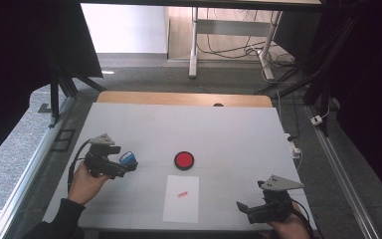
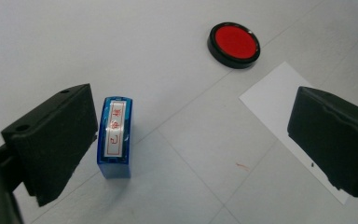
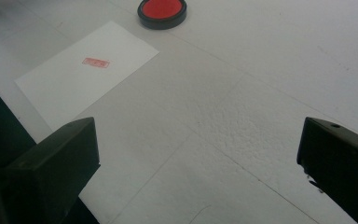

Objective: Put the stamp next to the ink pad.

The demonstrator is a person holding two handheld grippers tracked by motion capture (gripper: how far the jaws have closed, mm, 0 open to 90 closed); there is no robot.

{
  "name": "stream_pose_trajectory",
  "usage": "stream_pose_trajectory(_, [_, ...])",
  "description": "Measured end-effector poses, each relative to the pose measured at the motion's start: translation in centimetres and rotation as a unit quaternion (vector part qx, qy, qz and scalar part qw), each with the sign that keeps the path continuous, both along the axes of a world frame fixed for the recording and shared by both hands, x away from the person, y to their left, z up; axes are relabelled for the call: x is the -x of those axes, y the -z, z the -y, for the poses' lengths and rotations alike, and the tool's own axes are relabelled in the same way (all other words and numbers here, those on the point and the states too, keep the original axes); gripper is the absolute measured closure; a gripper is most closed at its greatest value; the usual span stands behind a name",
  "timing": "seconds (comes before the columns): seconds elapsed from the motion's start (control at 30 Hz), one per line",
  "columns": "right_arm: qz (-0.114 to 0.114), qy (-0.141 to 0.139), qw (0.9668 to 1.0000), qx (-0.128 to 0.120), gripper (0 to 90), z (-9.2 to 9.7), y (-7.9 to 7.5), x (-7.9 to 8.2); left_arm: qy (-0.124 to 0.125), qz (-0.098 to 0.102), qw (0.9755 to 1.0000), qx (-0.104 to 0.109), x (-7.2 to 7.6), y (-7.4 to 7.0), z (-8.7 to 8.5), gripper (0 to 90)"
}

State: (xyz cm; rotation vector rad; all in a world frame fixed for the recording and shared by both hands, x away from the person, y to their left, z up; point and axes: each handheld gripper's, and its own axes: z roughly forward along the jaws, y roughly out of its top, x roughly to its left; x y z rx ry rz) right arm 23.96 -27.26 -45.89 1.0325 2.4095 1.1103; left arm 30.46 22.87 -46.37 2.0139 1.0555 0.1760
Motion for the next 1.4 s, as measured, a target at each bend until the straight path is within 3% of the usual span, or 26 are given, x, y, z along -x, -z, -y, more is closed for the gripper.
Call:
stream_pose_trajectory(0.23, [0.000, 0.000, 1.0000, 0.000, 0.0, 0.0, 0.0, 0.0, 0.014, 0.011, 0.9998, 0.009, 1.1, -0.8, 0.0, 0.0])
stream_pose_trajectory(0.83, [0.000, 0.002, 1.0000, 0.000, 0.0, 0.0, 0.0, 0.0, 0.032, 0.026, 0.9990, 0.019, 4.5, -1.3, -0.4, 0.0])
stream_pose_trajectory(0.9, [0.000, 0.002, 1.0000, -0.001, 0.0, 0.0, 0.0, 0.0, 0.027, 0.034, 0.9989, 0.019, 5.0, -1.4, -0.6, 0.0])
stream_pose_trajectory(1.03, [0.000, 0.002, 1.0000, -0.002, 0.0, 0.0, 0.0, 0.0, 0.020, 0.034, 0.9988, 0.029, 5.9, -1.5, -1.2, 0.0])
stream_pose_trajectory(1.4, [0.001, 0.005, 1.0000, -0.002, 0.0, 0.0, 0.0, 0.1, 0.005, 0.030, 0.9990, 0.032, 8.0, -1.0, -2.6, 0.0])
